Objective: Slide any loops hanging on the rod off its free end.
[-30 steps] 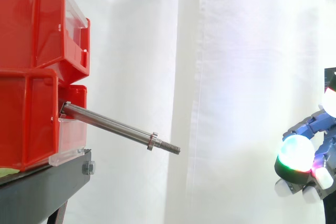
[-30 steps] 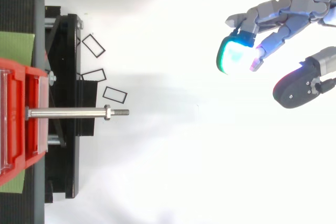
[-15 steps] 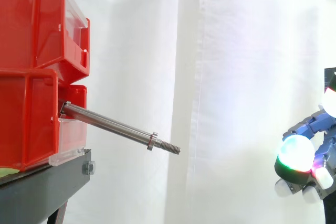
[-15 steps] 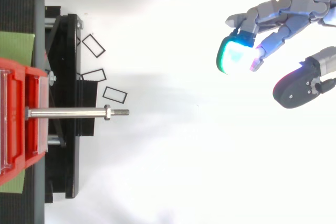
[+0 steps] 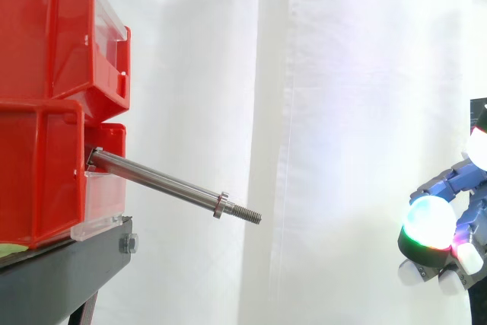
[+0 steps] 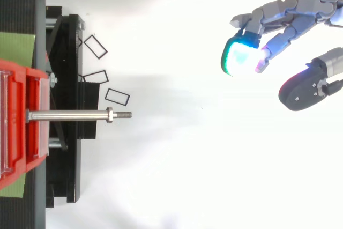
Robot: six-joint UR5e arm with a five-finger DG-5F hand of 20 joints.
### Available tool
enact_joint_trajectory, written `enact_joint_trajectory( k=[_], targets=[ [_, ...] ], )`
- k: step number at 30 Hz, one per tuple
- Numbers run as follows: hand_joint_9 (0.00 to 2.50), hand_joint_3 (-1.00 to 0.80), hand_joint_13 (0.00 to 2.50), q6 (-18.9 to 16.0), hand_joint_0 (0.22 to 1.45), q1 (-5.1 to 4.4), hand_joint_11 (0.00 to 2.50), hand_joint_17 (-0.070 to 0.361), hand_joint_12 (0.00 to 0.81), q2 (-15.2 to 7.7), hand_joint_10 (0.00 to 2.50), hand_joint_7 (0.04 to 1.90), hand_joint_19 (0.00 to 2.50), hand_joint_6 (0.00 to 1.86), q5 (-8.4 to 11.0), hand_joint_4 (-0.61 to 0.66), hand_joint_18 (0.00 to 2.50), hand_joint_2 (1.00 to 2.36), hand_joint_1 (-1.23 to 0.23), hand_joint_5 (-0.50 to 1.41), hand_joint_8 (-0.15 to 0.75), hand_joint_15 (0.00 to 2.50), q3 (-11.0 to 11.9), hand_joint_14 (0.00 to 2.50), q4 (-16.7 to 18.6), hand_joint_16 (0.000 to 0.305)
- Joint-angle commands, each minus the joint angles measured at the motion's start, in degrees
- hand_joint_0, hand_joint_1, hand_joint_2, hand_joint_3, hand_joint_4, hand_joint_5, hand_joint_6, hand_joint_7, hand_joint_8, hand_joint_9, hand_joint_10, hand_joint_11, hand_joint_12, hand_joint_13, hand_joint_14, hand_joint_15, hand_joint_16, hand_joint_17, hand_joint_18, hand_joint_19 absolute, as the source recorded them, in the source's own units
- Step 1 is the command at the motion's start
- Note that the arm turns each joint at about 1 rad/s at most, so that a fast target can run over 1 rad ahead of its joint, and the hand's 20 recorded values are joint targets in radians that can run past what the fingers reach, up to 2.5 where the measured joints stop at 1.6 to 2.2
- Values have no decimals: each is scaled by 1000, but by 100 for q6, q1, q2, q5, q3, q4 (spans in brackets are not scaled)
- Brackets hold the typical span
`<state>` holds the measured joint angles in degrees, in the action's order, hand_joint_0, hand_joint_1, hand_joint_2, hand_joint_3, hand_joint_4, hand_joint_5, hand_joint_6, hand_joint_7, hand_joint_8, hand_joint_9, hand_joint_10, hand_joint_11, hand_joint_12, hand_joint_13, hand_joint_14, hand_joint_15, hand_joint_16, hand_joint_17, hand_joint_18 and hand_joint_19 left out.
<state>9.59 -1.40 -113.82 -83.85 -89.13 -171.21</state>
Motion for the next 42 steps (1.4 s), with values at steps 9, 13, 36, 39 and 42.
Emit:
enact_joint_trajectory(
  k=[9, 13, 36, 39, 42],
  targets=[
    [711, -480, 146, -1, 570, 0, 238, 72, 231, 0, 7, 948, 222, 503, 0, 273, 100, 1002, -609, -166, 265, 0, 1, 0, 0, 32],
    [712, -476, 145, -1, 570, 0, 245, 72, 232, 0, 8, 942, 223, 503, 0, 274, 101, 1002, -610, -166, 265, 0, 1, 0, 0, 32],
    [723, -481, 151, -1, 571, 0, 245, 78, 227, 0, 7, 943, 224, 503, 0, 277, 73, 1001, -609, -166, 267, 0, 1, 0, 0, 35],
    [725, -480, 153, -1, 571, 0, 241, 77, 225, 0, 7, 943, 217, 503, 0, 277, 71, 1002, -609, -165, 268, 0, 1, 0, 0, 34],
    [729, -478, 153, -1, 571, 0, 253, 77, 223, 0, 7, 943, 217, 503, 0, 276, 68, 1002, -609, -165, 271, 0, 1, 0, 0, 34]
  ],
)
